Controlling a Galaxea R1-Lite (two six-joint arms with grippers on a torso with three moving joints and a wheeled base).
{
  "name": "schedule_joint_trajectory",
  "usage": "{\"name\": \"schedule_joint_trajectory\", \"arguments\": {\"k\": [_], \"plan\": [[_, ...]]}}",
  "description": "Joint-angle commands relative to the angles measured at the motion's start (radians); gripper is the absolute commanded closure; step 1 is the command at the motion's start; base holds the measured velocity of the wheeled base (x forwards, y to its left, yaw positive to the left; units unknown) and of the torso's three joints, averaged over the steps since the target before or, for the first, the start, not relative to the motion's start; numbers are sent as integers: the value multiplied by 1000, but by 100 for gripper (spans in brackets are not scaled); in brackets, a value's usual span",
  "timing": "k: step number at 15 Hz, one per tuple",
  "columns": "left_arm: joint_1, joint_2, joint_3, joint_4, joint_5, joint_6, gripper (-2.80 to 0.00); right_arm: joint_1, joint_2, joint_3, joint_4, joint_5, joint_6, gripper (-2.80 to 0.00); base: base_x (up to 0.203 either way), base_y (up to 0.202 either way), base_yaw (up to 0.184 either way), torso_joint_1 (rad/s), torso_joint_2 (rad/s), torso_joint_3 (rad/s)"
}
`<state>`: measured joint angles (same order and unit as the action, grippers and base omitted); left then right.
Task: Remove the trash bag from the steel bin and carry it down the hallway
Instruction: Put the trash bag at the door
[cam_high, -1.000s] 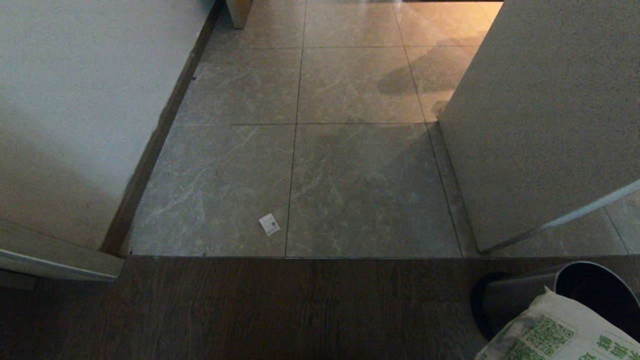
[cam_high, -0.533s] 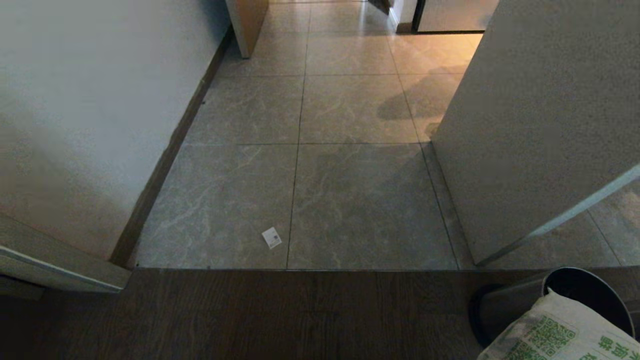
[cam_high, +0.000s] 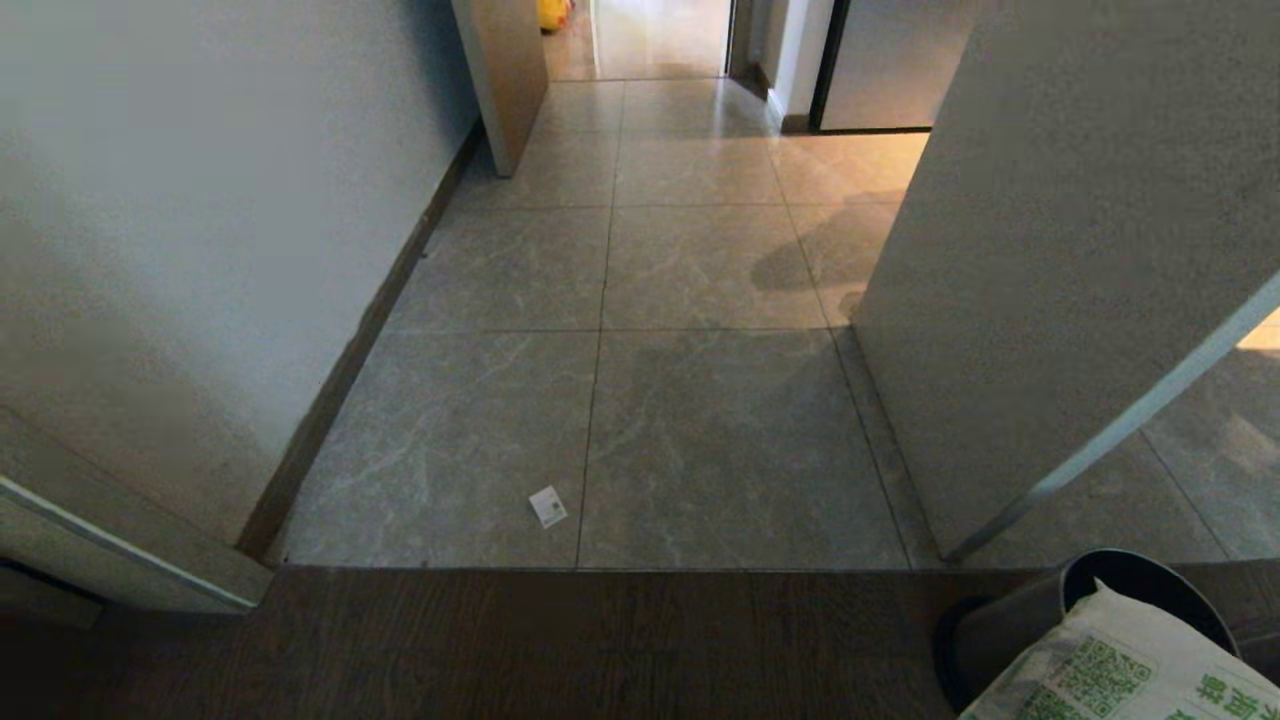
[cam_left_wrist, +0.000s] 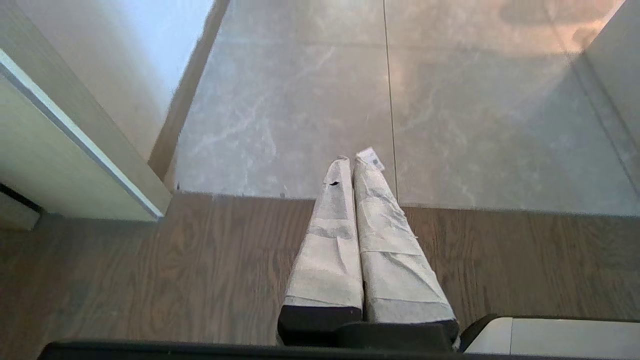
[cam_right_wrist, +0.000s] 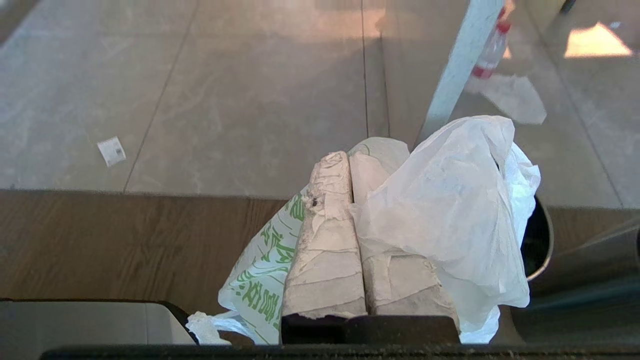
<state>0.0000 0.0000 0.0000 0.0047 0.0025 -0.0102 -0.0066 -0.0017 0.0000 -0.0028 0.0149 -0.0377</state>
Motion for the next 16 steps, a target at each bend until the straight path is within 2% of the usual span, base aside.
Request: {"name": "schedule_joint_trajectory", "arguments": {"k": [1, 16], "plan": [[0, 0, 0, 0, 1, -1, 0, -1, 2, -1, 0, 1, -1, 0, 0, 0, 0, 2, 2, 193], [0, 0, 0, 0, 1, 2, 0, 0, 2, 0, 0, 0, -1, 0, 0, 0, 0, 2, 4, 189]]}}
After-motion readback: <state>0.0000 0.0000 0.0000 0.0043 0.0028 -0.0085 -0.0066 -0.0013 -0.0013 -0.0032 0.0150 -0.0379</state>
